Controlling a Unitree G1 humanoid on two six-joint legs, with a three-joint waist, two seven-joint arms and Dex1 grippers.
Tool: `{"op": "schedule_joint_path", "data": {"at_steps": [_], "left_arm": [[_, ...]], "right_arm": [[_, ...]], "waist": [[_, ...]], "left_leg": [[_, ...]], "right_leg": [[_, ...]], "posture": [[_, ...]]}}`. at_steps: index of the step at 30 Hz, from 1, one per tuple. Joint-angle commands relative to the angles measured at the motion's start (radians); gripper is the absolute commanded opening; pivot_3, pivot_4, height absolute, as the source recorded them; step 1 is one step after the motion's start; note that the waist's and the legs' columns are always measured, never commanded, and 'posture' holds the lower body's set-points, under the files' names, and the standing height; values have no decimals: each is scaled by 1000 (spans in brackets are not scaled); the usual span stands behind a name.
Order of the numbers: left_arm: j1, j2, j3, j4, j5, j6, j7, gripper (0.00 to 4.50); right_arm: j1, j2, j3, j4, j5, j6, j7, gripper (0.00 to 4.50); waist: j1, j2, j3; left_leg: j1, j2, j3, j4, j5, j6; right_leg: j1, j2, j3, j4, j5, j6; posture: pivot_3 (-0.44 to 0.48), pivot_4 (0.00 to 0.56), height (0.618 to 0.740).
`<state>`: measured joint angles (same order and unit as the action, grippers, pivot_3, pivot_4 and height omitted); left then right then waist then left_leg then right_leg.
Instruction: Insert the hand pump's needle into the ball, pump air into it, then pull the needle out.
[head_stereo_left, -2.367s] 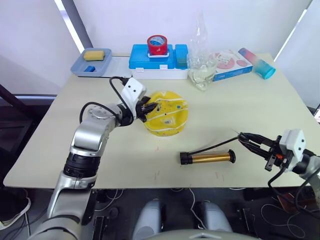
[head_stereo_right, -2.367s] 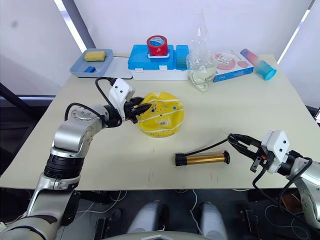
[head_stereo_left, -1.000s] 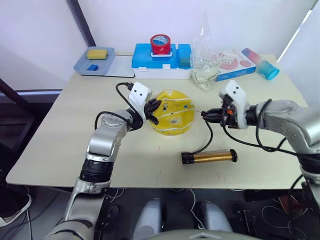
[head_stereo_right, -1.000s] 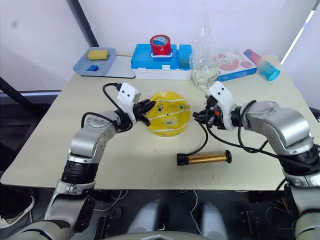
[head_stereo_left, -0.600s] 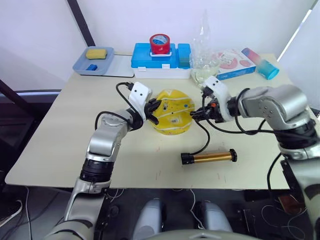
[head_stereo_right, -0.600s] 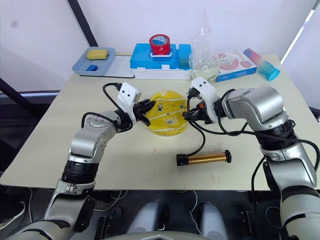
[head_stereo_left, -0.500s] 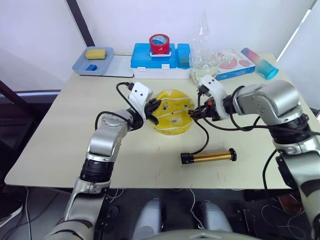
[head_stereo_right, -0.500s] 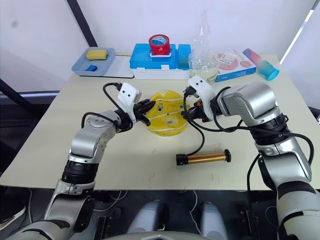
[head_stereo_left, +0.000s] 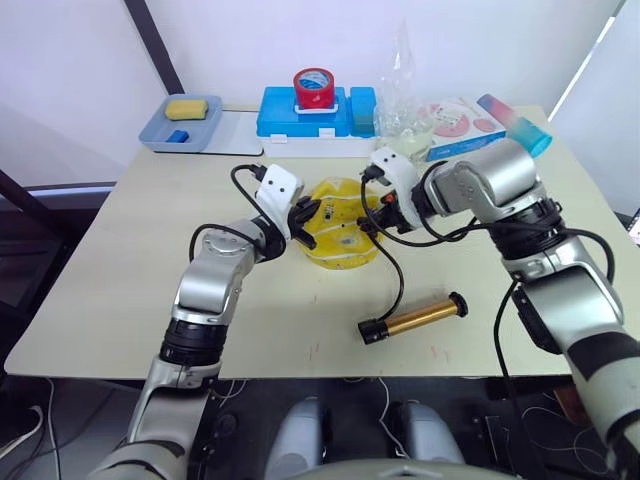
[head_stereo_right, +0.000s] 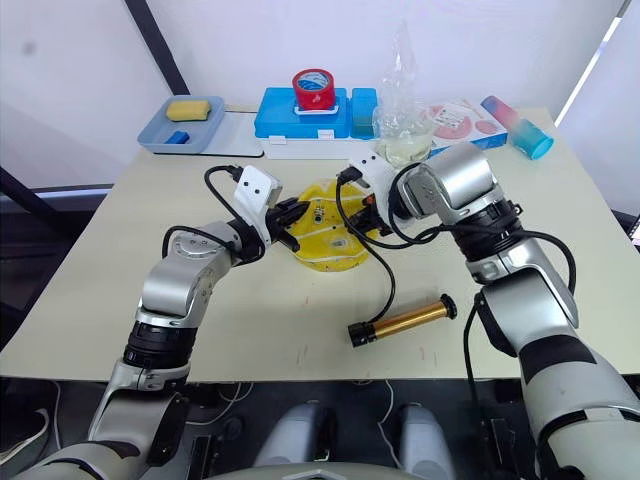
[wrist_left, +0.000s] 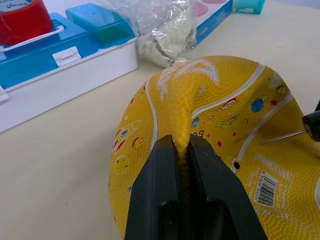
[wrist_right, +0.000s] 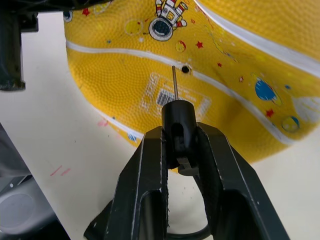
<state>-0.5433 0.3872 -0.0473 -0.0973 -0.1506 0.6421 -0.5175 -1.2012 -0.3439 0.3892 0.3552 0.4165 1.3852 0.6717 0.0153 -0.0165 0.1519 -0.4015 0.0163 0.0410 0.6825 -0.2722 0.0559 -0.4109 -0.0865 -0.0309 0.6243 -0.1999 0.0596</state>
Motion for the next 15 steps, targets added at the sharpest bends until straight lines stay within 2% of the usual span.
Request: {"op": "schedule_joint_path", "data": {"at_steps": [1,15], "left_arm": [[11,-10,-19,-3,0,-6,2,137],[12,-4,-17,-2,3,-2,0,137]], "right_arm": [[-32,21,15,38,-29,-23,13,319],[-34,66,32,152,-130,-107,43,319]], "waist": [[-1,0,0],[-3,0,0]], "left_leg": [[0,0,0,0,0,0],[1,0,0,0,0,0]], "right_leg": [[0,0,0,0,0,0],[0,0,0,0,0,0]], "posture": [[0,150,737],[0,150,737]]}}
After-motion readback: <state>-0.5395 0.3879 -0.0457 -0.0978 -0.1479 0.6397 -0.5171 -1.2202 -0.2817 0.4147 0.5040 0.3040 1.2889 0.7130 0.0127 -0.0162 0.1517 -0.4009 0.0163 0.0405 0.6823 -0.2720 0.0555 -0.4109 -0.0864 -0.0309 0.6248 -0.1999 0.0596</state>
